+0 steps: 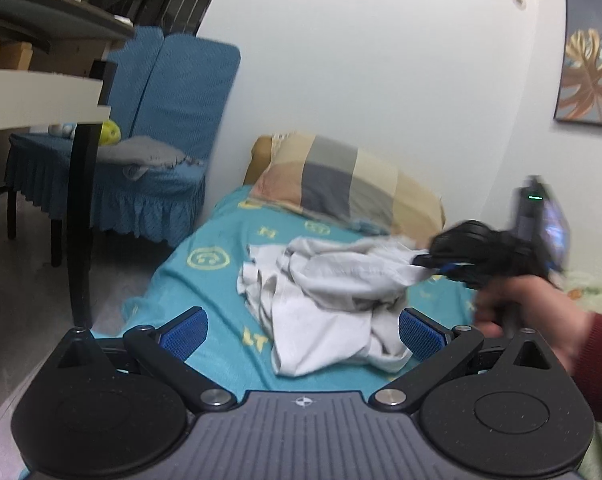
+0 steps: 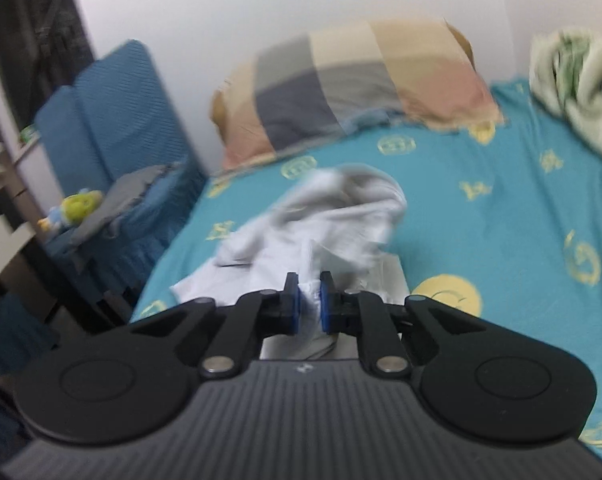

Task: Fold clothes
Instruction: 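Grasp the white T-shirt with the right gripper while the left gripper approaches it, then grasp the T-shirt edge with the left gripper while the right gripper holds, then lift the T-shirt high with both grippers to shake it open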

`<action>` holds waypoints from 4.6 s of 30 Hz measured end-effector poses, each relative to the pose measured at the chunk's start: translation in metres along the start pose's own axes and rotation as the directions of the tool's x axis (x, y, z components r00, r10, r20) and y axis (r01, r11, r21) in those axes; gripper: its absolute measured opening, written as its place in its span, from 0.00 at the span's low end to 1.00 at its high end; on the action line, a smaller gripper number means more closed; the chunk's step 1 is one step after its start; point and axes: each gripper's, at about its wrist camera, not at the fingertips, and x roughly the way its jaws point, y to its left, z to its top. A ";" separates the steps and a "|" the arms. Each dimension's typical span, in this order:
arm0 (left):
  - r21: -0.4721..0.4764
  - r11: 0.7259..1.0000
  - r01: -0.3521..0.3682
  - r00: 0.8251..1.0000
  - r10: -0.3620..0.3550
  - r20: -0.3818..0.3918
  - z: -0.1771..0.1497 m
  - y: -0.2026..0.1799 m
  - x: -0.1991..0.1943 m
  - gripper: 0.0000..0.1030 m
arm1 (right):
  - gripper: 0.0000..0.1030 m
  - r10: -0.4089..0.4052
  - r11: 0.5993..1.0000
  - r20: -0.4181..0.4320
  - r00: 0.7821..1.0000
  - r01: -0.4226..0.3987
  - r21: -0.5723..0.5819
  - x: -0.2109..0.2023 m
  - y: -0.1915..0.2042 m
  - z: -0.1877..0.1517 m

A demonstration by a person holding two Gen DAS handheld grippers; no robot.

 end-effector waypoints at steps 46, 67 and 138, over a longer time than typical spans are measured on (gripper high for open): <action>0.173 0.984 0.045 0.976 -0.006 -0.218 -0.055 -0.072 0.079 0.75 | 0.12 0.229 0.970 -0.025 0.973 -0.230 -0.083 -0.265 -0.054 -0.092; -0.114 0.993 -0.032 0.998 0.025 -0.065 -0.034 -0.038 0.046 0.04 | 0.12 0.200 0.964 0.084 0.976 -0.181 -0.194 -0.267 -0.040 -0.097; 0.054 0.998 -0.018 0.993 0.012 0.119 0.266 -0.164 -0.035 0.05 | 0.12 0.159 0.959 0.439 0.884 -0.034 -0.280 -0.312 0.011 0.136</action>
